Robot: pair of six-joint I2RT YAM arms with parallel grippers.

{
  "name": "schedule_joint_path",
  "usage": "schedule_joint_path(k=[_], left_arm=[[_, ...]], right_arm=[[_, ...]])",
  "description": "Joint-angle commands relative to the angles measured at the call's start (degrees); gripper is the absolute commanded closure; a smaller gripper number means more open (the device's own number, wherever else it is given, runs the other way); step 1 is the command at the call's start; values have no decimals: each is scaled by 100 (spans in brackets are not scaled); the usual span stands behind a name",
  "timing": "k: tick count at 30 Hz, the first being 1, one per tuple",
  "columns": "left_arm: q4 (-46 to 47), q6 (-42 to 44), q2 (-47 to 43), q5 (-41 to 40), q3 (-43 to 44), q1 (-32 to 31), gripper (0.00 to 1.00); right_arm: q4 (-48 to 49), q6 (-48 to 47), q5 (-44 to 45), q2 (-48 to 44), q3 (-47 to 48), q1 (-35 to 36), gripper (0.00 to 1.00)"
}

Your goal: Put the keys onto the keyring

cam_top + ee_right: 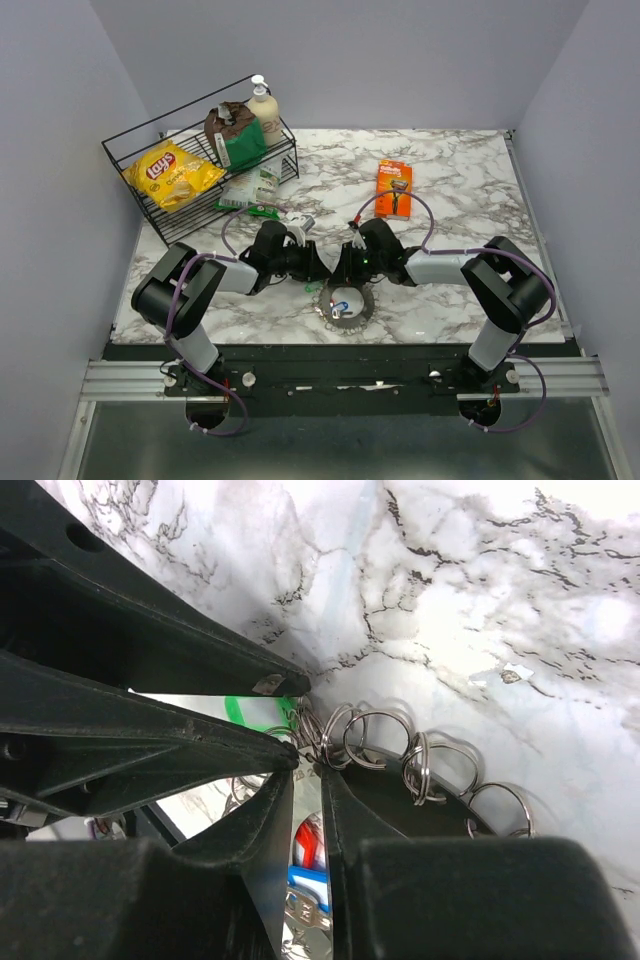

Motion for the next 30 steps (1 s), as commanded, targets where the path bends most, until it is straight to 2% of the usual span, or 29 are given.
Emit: schedule_joint_path(k=[1,7,17,30], left_arm=[[248,-30,-5,52,-129,67,62],[335,40,-14,78,-226,128,57],[1433,-250,258,570,-498,190,59],[1505,-346,417,421,-401,199,60]], right_arm=[[-35,-43,346,-76,69,23,74],[-18,-17,433,-172,-1,23,73],[9,-26,592,-322,-89,23,73],[123,-35,451,-41,7,23,72]])
